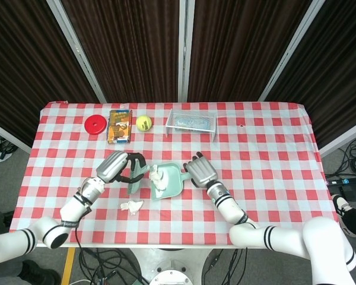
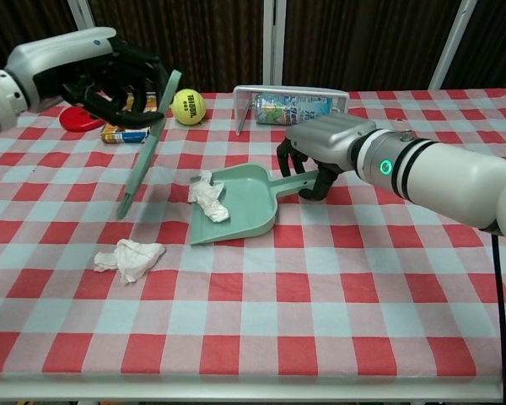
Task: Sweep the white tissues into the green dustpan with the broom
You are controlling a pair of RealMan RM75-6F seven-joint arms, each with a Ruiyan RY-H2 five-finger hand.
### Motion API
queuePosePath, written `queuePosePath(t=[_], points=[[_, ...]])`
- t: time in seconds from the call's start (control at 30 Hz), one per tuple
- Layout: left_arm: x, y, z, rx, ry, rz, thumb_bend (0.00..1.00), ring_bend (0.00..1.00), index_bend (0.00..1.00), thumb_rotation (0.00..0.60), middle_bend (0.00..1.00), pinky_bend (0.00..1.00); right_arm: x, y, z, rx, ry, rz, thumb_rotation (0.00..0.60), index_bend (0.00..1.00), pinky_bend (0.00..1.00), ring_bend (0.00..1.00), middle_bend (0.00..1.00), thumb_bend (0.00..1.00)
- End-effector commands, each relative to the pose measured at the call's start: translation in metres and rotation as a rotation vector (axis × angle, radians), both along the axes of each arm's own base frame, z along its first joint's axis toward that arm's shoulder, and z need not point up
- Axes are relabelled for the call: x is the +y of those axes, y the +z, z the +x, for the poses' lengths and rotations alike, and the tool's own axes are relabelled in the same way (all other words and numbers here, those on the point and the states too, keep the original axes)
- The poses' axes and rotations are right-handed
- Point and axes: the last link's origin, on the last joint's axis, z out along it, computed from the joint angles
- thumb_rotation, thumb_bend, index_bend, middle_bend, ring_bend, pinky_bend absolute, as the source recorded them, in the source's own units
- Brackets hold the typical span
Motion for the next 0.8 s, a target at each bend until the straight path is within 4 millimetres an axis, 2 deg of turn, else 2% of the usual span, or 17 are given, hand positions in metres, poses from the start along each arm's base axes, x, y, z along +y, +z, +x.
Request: queuePosePath(t=[0.03,0.23,0.4,0.6,0.8], points=[[-0.025,0.016,-0.024,0.054,0.089,0.065,0.43,0.60,0.55,0.600,0.55,0.86,0.004,0.002,-0.002,0.009,0.023,0.028,0.600,0.65,0.17,0.27,0.54,0.52],[-0.055,0.016,-0.039,0.125,0.153,0.109,0.43,0.60,0.55,0.600,0.55,0.86,0.013,0.002,-0.003,0.020,0.058,0.065,0.600,0.65,0.17,0.27,0.54,0.52],[-0.073,0.004,-0.041,0.160,0.176,0.121,0.43,0.60,0.55,0.600,0.54,0.86,0.019,0.001,0.001,0.025,0.080,0.075,0.600,0.65,0.17,0.27,0.54,0.52],[-0.085,-0.022,-0.028,0.152,0.167,0.095,0.45,0.60,0.55,0.600,0.54,0.87,0.024,-0.004,0.007,0.024,0.085,0.080,0.600,0.65,0.17,0.27,0.54,0.52],[-0.085,-0.041,-0.005,0.105,0.138,0.083,0.45,0.60,0.55,0.600,0.54,0.87,0.024,-0.009,0.012,0.019,0.068,0.075,0.600,0.66,0.17,0.27,0.54,0.52]])
